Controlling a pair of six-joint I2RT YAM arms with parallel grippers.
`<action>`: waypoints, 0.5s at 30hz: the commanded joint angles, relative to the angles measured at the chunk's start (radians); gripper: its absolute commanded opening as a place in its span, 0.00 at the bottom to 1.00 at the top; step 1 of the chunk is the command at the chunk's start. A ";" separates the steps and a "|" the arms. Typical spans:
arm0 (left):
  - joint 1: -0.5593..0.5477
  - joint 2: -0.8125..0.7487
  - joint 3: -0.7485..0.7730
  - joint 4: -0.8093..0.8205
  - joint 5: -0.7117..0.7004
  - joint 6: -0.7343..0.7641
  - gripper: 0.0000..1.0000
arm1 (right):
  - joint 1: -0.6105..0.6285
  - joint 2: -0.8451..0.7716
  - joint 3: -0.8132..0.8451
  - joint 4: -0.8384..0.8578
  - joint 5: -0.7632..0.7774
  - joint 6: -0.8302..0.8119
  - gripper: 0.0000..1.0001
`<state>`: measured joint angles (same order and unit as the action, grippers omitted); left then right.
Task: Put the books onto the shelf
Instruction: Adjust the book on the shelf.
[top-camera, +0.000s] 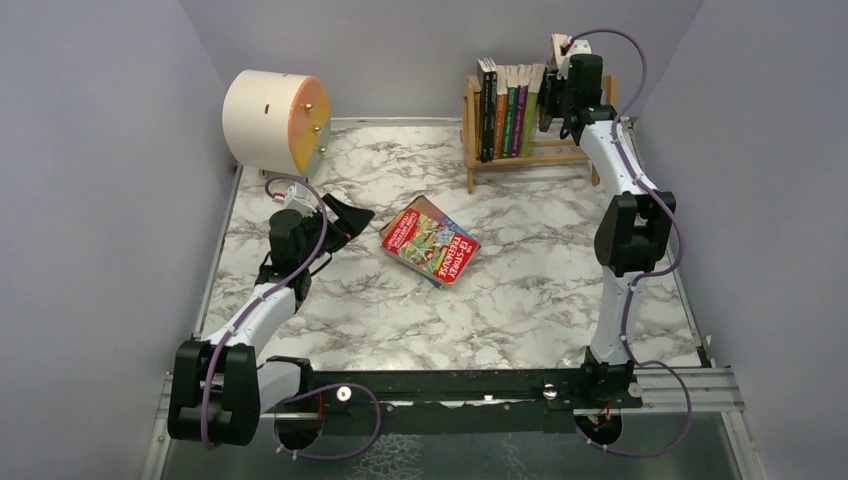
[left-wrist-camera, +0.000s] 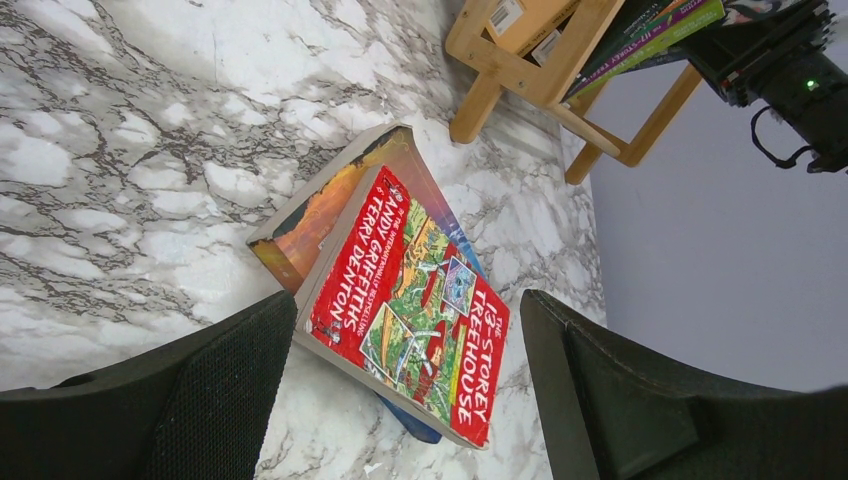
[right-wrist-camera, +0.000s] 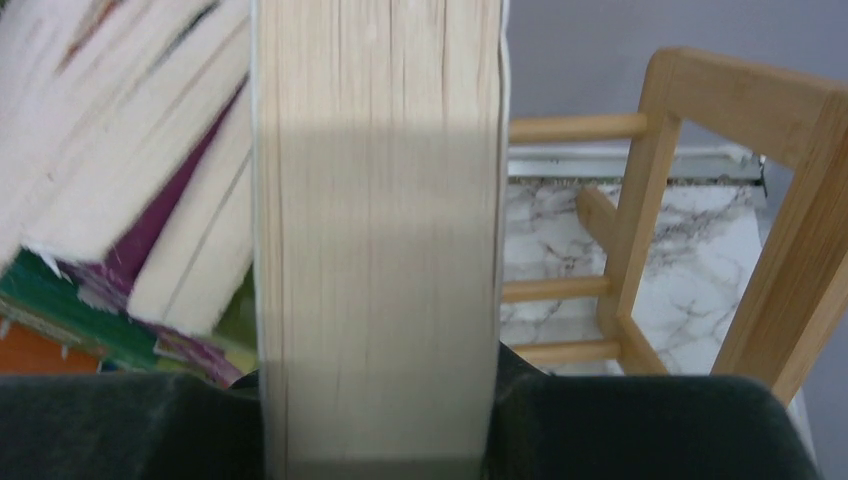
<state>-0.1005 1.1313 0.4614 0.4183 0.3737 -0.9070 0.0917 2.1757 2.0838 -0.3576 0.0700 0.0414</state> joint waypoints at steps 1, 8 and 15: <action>-0.005 -0.021 -0.006 0.028 -0.002 -0.001 0.76 | 0.010 -0.092 -0.129 -0.079 -0.015 0.061 0.01; -0.006 -0.023 -0.008 0.031 0.004 -0.002 0.76 | 0.010 -0.143 -0.235 -0.059 0.031 0.067 0.01; -0.005 -0.030 -0.013 0.031 0.003 -0.005 0.76 | 0.016 -0.209 -0.292 -0.013 0.064 0.065 0.01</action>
<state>-0.1005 1.1217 0.4595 0.4187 0.3740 -0.9073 0.0994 2.0323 1.7660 -0.3729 0.0887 0.1028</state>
